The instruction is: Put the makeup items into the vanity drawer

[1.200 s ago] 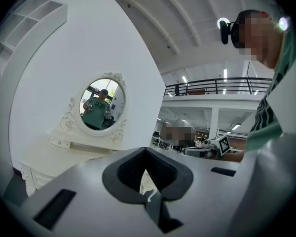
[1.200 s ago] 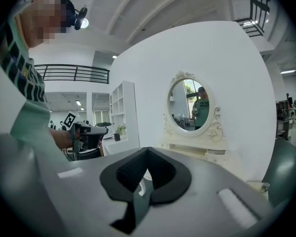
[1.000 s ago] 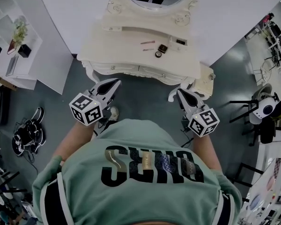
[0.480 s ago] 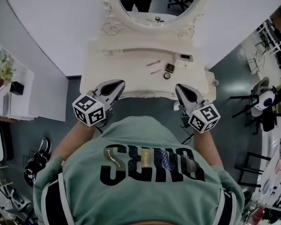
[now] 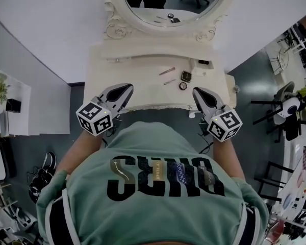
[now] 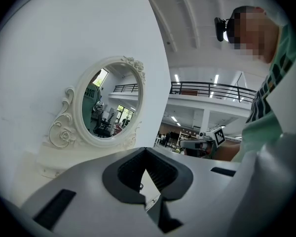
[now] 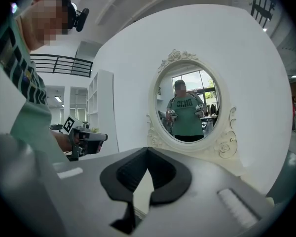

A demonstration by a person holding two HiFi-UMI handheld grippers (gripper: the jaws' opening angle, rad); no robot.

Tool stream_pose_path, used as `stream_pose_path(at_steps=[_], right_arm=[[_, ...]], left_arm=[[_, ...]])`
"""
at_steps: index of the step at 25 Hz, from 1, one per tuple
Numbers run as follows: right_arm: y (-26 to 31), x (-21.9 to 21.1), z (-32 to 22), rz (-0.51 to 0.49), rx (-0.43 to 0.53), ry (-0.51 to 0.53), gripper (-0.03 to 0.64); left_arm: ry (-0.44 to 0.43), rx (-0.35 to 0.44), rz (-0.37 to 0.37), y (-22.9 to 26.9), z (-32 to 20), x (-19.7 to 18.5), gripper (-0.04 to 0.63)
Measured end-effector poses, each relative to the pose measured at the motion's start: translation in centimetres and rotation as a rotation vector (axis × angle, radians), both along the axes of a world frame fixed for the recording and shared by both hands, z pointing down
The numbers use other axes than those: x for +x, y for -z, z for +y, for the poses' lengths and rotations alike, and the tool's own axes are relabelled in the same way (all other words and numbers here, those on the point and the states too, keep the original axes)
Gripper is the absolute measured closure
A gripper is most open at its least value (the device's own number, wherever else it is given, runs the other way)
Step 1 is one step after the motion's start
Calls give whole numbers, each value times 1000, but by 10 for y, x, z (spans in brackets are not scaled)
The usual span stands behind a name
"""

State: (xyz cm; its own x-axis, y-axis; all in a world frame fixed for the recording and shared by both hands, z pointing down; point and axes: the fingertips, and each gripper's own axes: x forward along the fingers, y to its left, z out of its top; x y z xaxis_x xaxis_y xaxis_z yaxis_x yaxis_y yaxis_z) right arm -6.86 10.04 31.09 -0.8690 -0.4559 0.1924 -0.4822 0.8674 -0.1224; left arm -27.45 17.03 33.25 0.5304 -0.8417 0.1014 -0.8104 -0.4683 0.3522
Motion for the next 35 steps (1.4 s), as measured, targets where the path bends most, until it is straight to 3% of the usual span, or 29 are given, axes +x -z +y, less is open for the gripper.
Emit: stream_pose_path(at_steps=[8, 13, 15, 21, 26, 35], right_arm=[[-22, 36, -102, -65, -15, 130, 607], [-27, 59, -160, -73, -37, 239, 607], [-29, 62, -178, -83, -47, 254, 607], [-37, 53, -207, -112, -65, 199, 607], [-41, 27, -200, -100, -79, 162, 607], [-59, 18, -211, -29, -79, 169, 607]], left_arm=[[148, -13, -67, -17, -76, 44, 592], [239, -61, 17, -23, -130, 85, 592], [249, -82, 11, -27, -146, 94, 591], [203, -135, -56, -49, -166, 85, 592], [136, -136, -89, -59, -182, 61, 591], [3, -188, -255, -101, -233, 66, 591]])
